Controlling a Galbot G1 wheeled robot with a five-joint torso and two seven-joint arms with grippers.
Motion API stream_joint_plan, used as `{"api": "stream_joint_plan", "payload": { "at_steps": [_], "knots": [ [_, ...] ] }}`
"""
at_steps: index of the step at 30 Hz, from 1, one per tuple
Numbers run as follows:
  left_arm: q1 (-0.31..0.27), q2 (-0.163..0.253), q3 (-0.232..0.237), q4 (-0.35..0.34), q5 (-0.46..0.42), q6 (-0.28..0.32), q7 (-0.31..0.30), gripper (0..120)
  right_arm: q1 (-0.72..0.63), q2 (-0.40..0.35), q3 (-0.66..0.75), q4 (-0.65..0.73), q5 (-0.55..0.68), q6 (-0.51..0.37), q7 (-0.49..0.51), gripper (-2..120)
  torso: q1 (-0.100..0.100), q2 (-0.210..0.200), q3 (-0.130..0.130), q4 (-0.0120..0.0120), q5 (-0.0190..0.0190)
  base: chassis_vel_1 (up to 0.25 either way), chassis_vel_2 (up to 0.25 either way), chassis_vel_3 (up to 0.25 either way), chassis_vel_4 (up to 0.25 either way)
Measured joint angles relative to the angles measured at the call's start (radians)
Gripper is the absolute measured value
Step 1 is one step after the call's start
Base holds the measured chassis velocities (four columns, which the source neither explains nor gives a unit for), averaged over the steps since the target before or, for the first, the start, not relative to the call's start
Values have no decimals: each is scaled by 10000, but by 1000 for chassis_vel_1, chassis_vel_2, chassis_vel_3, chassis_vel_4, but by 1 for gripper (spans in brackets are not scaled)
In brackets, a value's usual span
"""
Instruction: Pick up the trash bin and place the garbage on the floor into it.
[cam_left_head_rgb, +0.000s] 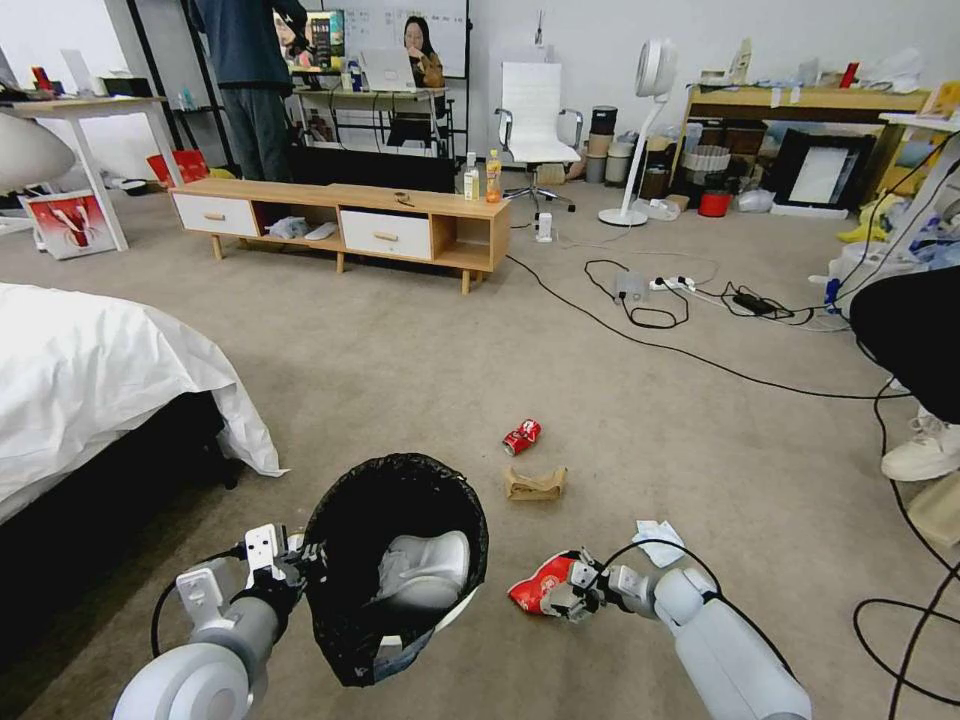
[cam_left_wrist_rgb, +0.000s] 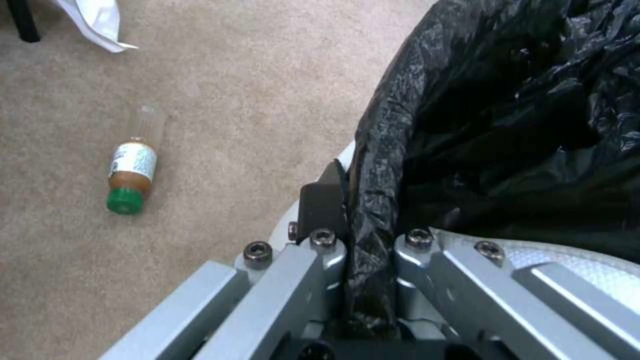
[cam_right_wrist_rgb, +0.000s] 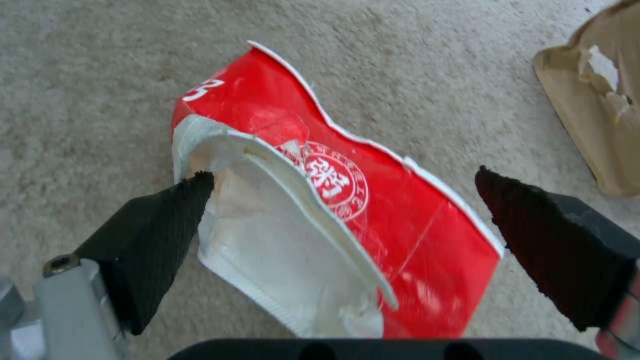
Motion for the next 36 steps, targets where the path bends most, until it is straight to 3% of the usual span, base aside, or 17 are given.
{"api": "stream_joint_plan", "payload": {
  "at_steps": [4, 7, 10, 13, 19, 28, 31, 36],
  "knots": [
    [43, -6, -32, -35, 5, -10, 16, 3, 30, 38, -22, -12, -12, 33, -140, 99, 0, 0, 0, 1, 0, 0, 0, 0, 0],
    [71, -14, -32, -57, 17, -23, 34, 3, 34, 37, -28, -11, 17, 90, -202, 92, 0, 0, 0, 0, 0, 0, 0, 0, 0],
    [84, -54, -5, -71, 73, -37, 54, 3, -2, 0, -26, 59, 91, 134, -321, 75, 0, 0, 0, 1, 0, 0, 0, 0, 0],
    [82, -63, 5, -71, 84, -38, 57, 3, -39, -16, -24, 88, 135, 139, -329, 72, 0, 0, 0, 1, 0, 0, 0, 0, 0],
    [81, -76, 40, -82, 133, -48, 76, 3, -325, -113, -23, 363, 485, 310, -345, 42, 0, 0, -1, -1, 0, 0, 0, 0, 0],
    [44, -85, 61, -82, 150, -52, 78, 3, -336, -87, -87, 398, 801, 388, -350, 16, 0, 0, 0, 0, 0, 0, 0, 0, 0],
    [51, -84, 72, -69, 159, -62, 95, 3, -369, -82, -148, 435, 942, 427, -351, 0, 0, 0, 0, 0, 0, 0, 0, 0, 0],
    [38, -71, 83, -67, 160, -67, 110, 3, -442, -88, -222, 541, 1166, 456, -363, 0, 0, 0, 0, 0, 0, 0, 0, 0, 0]
  ]
}}
